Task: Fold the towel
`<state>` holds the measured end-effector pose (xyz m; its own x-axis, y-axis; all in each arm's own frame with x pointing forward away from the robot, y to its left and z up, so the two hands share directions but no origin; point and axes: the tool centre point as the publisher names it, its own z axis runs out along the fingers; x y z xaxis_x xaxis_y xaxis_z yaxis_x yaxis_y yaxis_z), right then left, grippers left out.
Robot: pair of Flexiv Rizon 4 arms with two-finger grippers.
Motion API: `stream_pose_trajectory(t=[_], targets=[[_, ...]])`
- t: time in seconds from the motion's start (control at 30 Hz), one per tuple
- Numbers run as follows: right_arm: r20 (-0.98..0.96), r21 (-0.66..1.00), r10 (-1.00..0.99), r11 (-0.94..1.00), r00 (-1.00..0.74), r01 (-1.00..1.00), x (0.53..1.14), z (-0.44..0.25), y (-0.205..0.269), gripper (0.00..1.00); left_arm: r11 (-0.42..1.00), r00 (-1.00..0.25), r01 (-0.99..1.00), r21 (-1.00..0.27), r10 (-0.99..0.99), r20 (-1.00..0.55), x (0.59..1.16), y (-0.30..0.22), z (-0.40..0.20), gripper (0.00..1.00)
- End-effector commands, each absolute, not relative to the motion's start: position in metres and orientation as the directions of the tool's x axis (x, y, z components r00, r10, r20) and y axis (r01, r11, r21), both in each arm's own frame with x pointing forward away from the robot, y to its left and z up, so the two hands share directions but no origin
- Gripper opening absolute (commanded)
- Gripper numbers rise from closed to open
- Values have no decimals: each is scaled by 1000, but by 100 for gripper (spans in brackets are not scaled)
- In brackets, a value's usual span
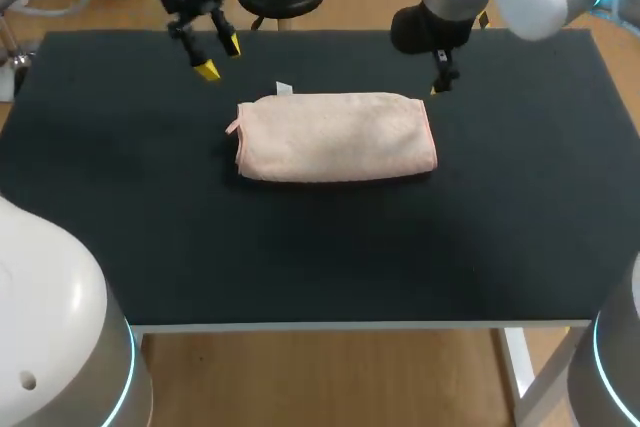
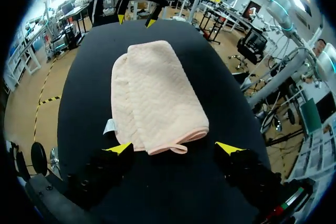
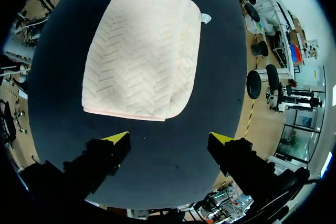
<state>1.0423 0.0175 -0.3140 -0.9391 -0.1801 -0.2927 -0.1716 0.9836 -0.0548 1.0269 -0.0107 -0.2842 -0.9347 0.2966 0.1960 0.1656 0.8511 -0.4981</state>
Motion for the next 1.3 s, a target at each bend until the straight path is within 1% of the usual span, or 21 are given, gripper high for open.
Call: stream_pose_trajectory(t=[0.03, 0.17, 0.3, 0.33, 0.4, 0.87, 0.93, 1.0, 1.03, 1.07, 1.1, 1.13, 1.17, 1.2, 1.27, 1.3], targets=[[-306, -71, -186, 982, -934, -173, 1028, -305, 18, 100, 789, -965, 97, -607, 223, 135, 1006, 9, -289, 100], [-311, -74, -197, 980, -930, -183, 1021, -298, 21, 100, 743, -982, 42, -668, 153, 108, 1001, 15, -286, 100], [-333, -52, -259, 965, -907, -256, 1016, -290, 26, 100, 726, -995, 82, -683, 100, -14, 992, 13, -276, 100], [-317, -53, -344, 937, -884, -346, 1014, -288, 29, 100, 729, -995, 97, -678, 96, -39, 990, 12, -274, 100], [-251, -205, -551, 834, -796, -513, 1012, -283, 32, 100, 744, -982, 187, -641, 150, -112, 987, 6, -268, 100], [-251, -205, -551, 834, -796, -513, 1012, -283, 32, 100, 744, -982, 187, -641, 150, -112, 987, 6, -268, 100], [-358, 3, -296, 948, -885, -318, 1034, -275, 12, 100, 744, -982, 187, -641, 150, -112, 987, 6, -268, 100], [-358, 237, 96, 972, -929, 9, 1059, -279, -10, 100, 744, -982, 187, -641, 150, -112, 987, 6, -268, 100], [-285, 368, 275, 916, -918, 159, 1065, -281, -20, 100, 744, -982, 187, -641, 150, -112, 987, 6, -268, 100], [-181, 498, 423, 818, -888, 288, 1068, -285, -28, 100, 744, -982, 187, -641, 150, -112, 987, 6, -268, 100], [-85, 587, 577, 688, -812, 427, 1072, -289, -37, 100, 744, -982, 187, -641, 150, -112, 987, 6, -268, 100], [81, 648, 648, 543, -758, 534, 1071, -293, -45, 100, 744, -982, 187, -641, 150, -112, 987, 6, -268, 100], [193, 688, 705, 399, -683, 606, 1069, -297, -52, 100, 744, -982, 187, -641, 150, -112, 987, 6, -268, 100], [244, 674, 723, 352, -646, 649, 1069, -300, -56, 100, 744, -982, 187, -641, 150, -112, 987, 6, -268, 100], [318, 692, 710, 279, -628, 666, 1068, -302, -62, 100, 744, -982, 187, -641, 150, -112, 987, 6, -268, 100], [274, 678, 689, 357, -671, 643, 1069, -303, -63, 100, 744, -982, 187, -641, 150, -112, 987, 6, -268, 100]])
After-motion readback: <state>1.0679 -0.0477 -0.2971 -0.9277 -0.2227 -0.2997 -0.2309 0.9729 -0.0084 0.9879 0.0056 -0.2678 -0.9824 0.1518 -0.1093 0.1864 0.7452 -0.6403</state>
